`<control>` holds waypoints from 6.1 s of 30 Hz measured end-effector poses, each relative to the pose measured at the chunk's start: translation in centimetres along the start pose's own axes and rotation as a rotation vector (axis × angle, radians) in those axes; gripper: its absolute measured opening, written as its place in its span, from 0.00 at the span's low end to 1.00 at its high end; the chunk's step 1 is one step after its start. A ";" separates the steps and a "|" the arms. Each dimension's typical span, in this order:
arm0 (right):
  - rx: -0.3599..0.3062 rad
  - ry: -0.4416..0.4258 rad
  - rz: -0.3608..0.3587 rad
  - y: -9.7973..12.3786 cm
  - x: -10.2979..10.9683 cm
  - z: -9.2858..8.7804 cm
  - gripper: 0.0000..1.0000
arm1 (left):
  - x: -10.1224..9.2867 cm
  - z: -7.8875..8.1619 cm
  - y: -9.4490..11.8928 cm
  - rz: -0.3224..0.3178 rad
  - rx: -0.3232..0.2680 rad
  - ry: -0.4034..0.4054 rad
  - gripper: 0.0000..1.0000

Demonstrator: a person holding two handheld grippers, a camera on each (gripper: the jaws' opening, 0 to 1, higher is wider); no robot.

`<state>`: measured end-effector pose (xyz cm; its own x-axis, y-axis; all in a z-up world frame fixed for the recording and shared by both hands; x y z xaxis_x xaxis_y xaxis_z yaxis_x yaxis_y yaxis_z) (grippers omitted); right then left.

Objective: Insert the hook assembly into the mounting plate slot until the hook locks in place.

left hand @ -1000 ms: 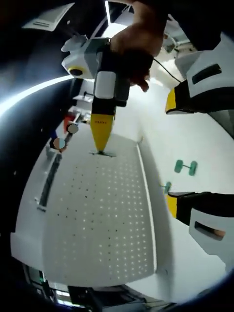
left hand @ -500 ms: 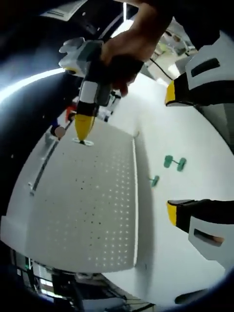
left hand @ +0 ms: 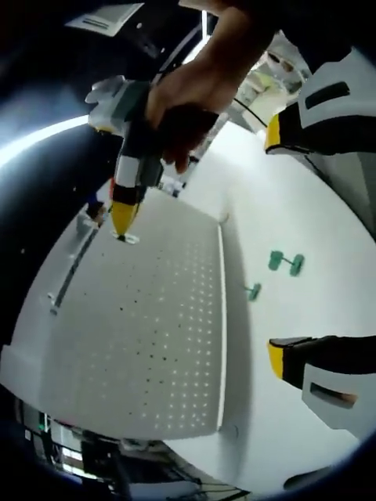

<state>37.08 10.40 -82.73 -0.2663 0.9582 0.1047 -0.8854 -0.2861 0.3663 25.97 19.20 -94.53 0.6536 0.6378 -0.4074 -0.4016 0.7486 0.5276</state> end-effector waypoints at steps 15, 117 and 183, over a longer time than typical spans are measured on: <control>-0.061 0.036 -0.108 -3.3 -2.1 3.8 0.00 | 2.1 -0.3 0.7 0.011 -0.010 0.069 1.00; -0.190 0.165 -0.287 -8.3 -2.6 10.3 0.28 | 4.4 -2.9 0.1 0.049 0.105 0.060 1.00; 0.324 0.196 -0.106 9.8 -5.5 -17.6 0.33 | 1.6 -6.3 0.3 0.109 0.225 0.039 1.00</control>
<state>23.15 2.27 -96.00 -0.2754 0.9542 -0.1167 -0.7541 -0.1392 0.6418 22.81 21.63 -99.72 0.5876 0.7222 -0.3650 -0.3125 0.6186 0.7209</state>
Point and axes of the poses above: the point that each gripper's makers call its tool centre point, and the gripper's own axes: y roughly backward along the fingers, x roughly to its left, z roughly out of its top, the point moved 1 cm from there along y, roughly backward along the fingers, and after that the axes turned 15 degrees about x, right-handed, at the moved point
